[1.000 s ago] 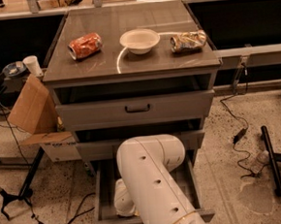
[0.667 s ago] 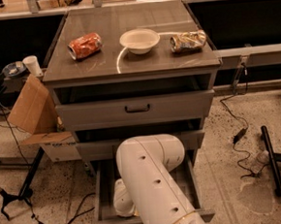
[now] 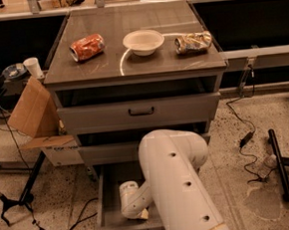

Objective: Pick rxbar chocolate from bottom drawer and place on counter

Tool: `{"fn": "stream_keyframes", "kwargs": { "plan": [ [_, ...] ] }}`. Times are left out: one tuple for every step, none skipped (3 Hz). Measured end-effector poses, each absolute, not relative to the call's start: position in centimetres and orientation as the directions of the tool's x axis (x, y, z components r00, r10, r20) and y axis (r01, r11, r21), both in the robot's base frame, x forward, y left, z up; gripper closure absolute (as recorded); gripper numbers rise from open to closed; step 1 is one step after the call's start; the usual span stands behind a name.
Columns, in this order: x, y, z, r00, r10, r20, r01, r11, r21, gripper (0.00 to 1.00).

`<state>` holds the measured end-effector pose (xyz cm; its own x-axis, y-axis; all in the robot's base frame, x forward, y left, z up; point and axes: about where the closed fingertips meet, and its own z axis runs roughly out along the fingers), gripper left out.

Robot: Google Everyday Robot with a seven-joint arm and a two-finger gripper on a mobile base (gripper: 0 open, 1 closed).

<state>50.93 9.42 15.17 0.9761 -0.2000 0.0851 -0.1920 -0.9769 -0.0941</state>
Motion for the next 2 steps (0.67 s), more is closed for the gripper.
{"fn": "stream_keyframes", "kwargs": {
  "plan": [
    [51.0,8.9,18.7,0.96,-0.224,0.166,-0.206,-0.971,-0.117,1.0],
    [51.1,8.5,21.9,0.949,-0.227,0.219,-0.204,-0.971,-0.123,1.0]
  ]
}}
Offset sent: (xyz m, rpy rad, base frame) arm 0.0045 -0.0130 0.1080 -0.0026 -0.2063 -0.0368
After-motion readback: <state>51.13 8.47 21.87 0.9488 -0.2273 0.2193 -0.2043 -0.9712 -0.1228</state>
